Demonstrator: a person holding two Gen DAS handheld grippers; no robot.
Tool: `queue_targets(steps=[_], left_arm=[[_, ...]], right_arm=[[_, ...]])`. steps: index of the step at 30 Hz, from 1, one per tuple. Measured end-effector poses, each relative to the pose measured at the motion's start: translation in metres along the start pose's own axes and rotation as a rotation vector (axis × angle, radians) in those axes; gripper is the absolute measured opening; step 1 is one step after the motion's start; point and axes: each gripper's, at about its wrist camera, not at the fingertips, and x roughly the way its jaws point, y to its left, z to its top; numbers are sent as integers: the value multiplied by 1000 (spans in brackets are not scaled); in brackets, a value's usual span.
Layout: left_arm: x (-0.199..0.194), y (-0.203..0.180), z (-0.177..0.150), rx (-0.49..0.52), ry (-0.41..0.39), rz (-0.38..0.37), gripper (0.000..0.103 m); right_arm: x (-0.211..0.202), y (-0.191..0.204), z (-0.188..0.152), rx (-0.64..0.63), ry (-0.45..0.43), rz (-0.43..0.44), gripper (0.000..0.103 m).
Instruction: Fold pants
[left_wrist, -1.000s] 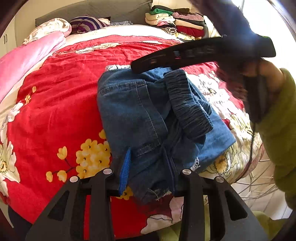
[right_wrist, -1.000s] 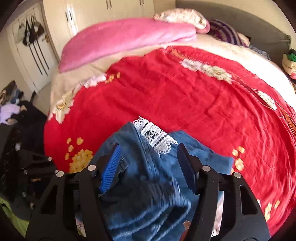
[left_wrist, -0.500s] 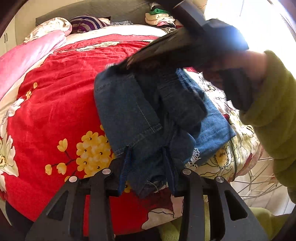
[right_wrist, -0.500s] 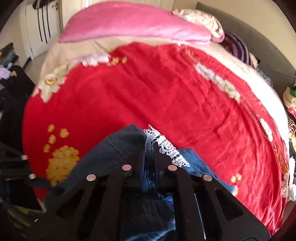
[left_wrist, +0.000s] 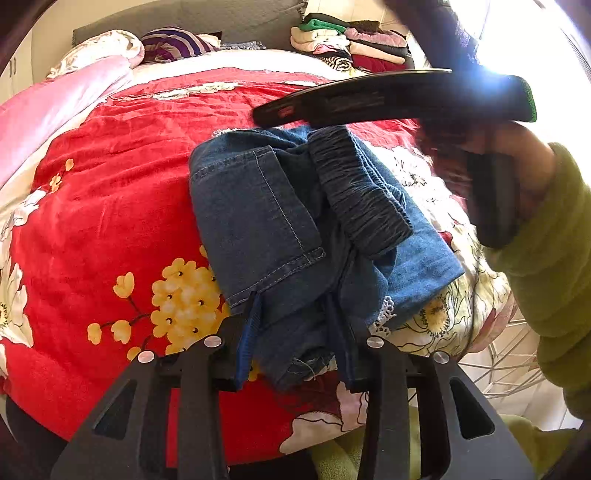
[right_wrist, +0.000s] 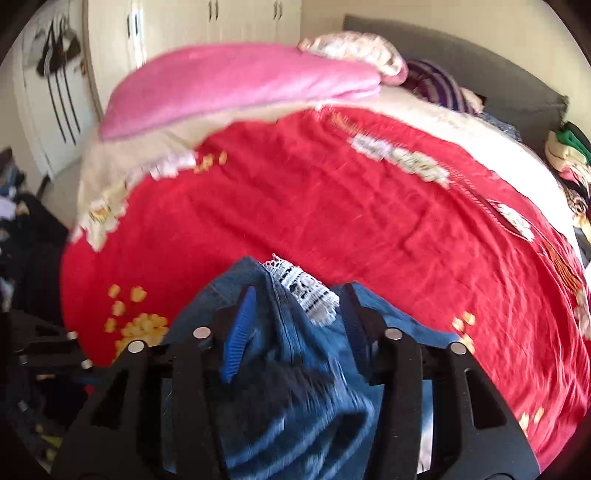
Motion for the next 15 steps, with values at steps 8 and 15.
queue_targets(steps=[8,15], left_arm=[[-14,-3,4,3,-35,31,51],[-27,-4,11,7,-69,58,65]], right_arm=[[-72,-6,-43,33,-127,-61,60],[-115,-1,-96,-4,-173,-133,65]])
